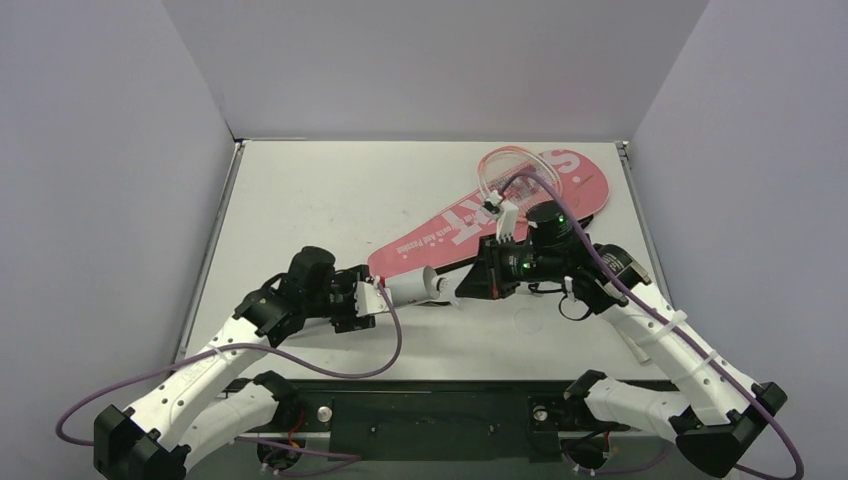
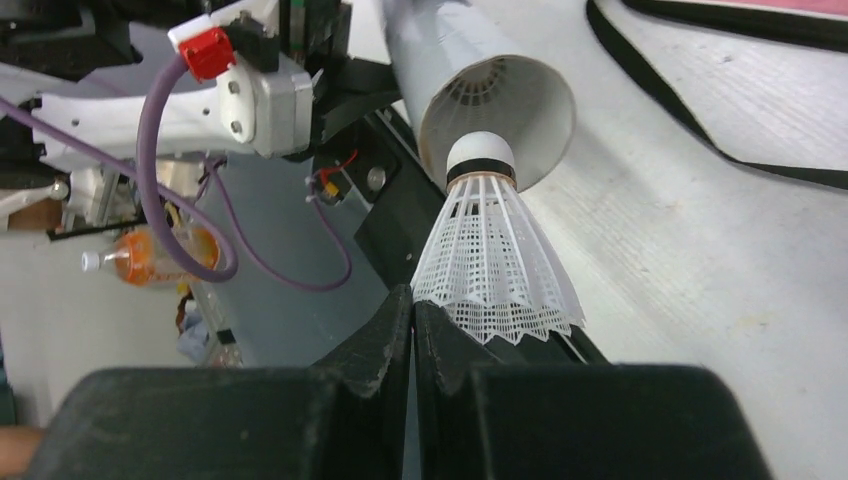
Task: Pack up the badminton gear
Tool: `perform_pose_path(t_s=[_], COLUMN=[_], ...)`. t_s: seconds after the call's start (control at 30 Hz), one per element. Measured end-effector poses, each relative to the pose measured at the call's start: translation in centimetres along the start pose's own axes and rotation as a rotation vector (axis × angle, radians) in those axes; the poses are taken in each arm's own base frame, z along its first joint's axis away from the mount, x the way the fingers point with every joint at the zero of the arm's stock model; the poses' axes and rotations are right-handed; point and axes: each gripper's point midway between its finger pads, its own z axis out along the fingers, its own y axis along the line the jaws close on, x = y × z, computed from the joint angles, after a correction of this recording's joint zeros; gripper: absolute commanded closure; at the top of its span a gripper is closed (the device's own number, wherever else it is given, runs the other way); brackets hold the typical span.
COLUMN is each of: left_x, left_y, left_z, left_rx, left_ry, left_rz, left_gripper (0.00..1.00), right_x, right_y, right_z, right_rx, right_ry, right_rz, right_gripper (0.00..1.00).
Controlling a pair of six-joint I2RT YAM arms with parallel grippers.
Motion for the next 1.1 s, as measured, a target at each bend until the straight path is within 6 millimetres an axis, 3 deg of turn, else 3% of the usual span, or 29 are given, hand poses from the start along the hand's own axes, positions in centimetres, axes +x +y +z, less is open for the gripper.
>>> perform_pose_path(t_s=[0.27, 0.5, 0.6, 0.97, 1.1], left_x=[-0.7, -1.8, -2.4, -2.7, -2.9], left_y=[0.1, -0.6, -0.8, -1.3, -1.2], left_z=[0.0, -0.4, -0.8, -0.8, -0.7], left_rx=[0.004, 0.039, 0.043, 0.066, 0.060], left_ry=[-0.034, -0.092, -0.124, -0.141, -0.147], left_rz=[0.037, 0.105, 0.125, 0.117, 0.076], left_gripper=[0.81, 0.81, 0.82, 0.83, 0.84], right_x=[1.9, 1.2, 1.2, 0.5, 0.2], right_y=[1.5, 2.1, 2.3, 3.0, 3.3], right_z=[1.9, 2.1, 2.3, 2.6, 2.3], right_rx=[-0.061, -0.079, -0.086, -0.111, -0.117], right_ry=[0.132, 0.137, 0.145, 0.120, 0.100], right_rz=[-0.046, -0.063, -0.065, -0.065, -0.069], right_gripper=[1.00, 0.93, 0.79, 0.50, 0.45])
